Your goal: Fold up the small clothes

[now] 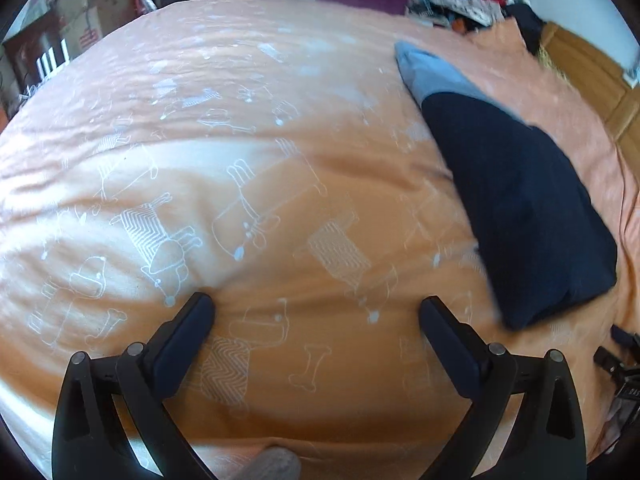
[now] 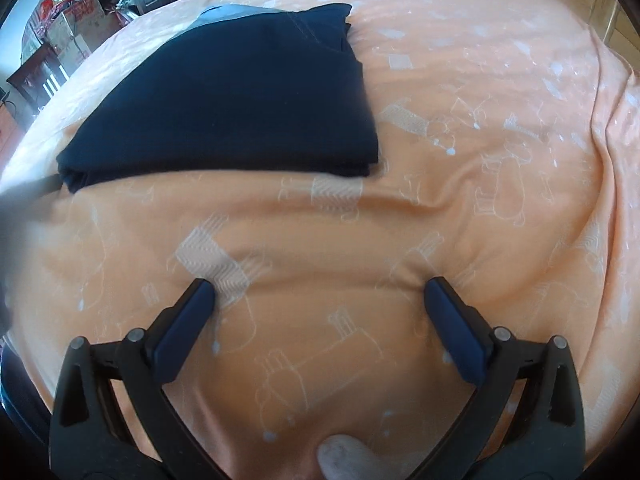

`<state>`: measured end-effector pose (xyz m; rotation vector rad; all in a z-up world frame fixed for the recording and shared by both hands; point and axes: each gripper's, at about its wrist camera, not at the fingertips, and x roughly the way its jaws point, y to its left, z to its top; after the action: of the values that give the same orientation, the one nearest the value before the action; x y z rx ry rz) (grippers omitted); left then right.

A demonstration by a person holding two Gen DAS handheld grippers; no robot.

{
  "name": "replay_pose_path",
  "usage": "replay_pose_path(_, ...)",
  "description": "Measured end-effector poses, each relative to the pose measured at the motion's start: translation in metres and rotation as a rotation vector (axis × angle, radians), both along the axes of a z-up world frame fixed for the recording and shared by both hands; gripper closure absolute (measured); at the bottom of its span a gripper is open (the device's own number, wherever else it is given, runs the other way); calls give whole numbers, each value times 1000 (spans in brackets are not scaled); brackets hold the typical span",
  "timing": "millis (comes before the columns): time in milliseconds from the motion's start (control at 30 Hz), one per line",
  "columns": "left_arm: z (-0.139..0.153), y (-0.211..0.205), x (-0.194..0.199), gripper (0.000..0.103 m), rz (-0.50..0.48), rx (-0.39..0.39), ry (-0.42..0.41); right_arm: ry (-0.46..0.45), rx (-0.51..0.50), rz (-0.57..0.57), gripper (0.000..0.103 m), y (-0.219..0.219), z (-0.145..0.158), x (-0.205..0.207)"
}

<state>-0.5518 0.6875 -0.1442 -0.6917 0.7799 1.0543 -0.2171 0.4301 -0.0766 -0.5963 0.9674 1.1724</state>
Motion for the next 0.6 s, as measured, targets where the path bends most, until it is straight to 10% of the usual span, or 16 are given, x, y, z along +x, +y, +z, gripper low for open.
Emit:
replay_pose_path(367, 2, -2, 9, 0, -7, 44, 69, -30, 58, -2, 0, -14, 7, -12)
replay_pose_path(600, 50, -27, 23, 0, -41, 213, 86, -1, 101, 38, 0, -24, 36, -16)
